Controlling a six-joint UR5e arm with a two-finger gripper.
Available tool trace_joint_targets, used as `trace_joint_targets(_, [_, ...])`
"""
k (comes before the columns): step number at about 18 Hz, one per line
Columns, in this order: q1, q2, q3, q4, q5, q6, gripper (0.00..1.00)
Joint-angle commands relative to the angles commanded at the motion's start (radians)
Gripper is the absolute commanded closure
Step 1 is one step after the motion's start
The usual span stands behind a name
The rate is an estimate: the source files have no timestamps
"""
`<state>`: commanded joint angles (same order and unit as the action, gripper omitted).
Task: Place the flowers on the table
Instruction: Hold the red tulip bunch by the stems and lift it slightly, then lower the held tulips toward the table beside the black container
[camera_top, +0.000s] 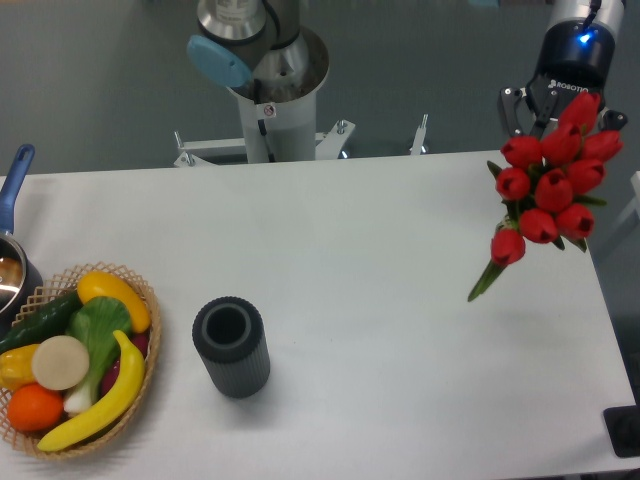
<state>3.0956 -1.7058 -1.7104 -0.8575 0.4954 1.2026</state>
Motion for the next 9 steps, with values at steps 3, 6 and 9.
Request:
trace_joint_targets(3, [-0.006, 0.003, -0.002, 0.0, 0.105, 0.002, 0.65])
trace_joint_targets(6, [-0.017, 0.005, -0.003, 0.0, 0.238, 0.003, 0.64])
trace_joint_targets(9, [-0.023, 0.002, -0.015, 0.0, 0.284, 0.026, 0.64])
